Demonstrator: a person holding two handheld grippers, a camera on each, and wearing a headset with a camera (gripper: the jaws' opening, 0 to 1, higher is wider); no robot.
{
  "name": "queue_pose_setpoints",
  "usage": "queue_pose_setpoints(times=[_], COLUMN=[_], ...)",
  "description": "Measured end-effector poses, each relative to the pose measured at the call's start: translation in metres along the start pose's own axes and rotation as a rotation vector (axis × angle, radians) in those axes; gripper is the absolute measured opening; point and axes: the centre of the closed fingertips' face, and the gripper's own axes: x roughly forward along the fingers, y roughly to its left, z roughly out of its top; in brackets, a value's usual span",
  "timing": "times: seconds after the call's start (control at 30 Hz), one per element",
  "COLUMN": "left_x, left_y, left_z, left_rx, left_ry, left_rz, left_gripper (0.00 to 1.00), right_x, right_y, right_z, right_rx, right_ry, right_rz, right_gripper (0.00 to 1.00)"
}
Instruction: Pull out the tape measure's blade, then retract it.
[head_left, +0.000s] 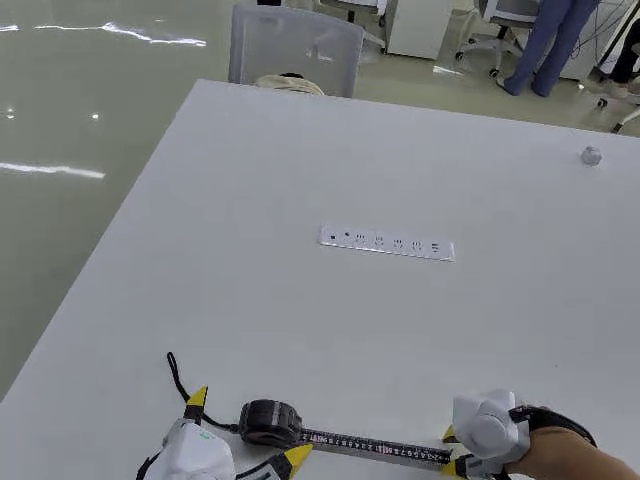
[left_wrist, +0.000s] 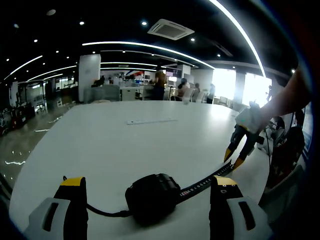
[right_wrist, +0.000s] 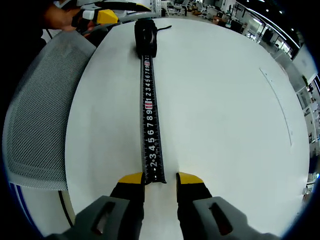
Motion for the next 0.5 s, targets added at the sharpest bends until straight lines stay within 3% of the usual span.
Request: queue_pose_setpoints(times=[0.27, 0.5], left_x=[-0.0019, -0.0018], left_y=[0.0028, -0.0009], left_z=[-0.0022, -0.0028], left_rx=[-0.018, -0.010], left_ry=[0.001, 0.005], left_rz=[0.004, -0.002], left_gripper=[1.00, 1.00], right_x=[-0.0003, 0.0005], right_y=[0.0079, 0.0066], right_z=[0.0006, 0.0008], right_rx=[-0.024, 0.026], right_ry=[0.000, -0.013], right_rz=[0.005, -0.002], right_gripper=[0.17, 0.17])
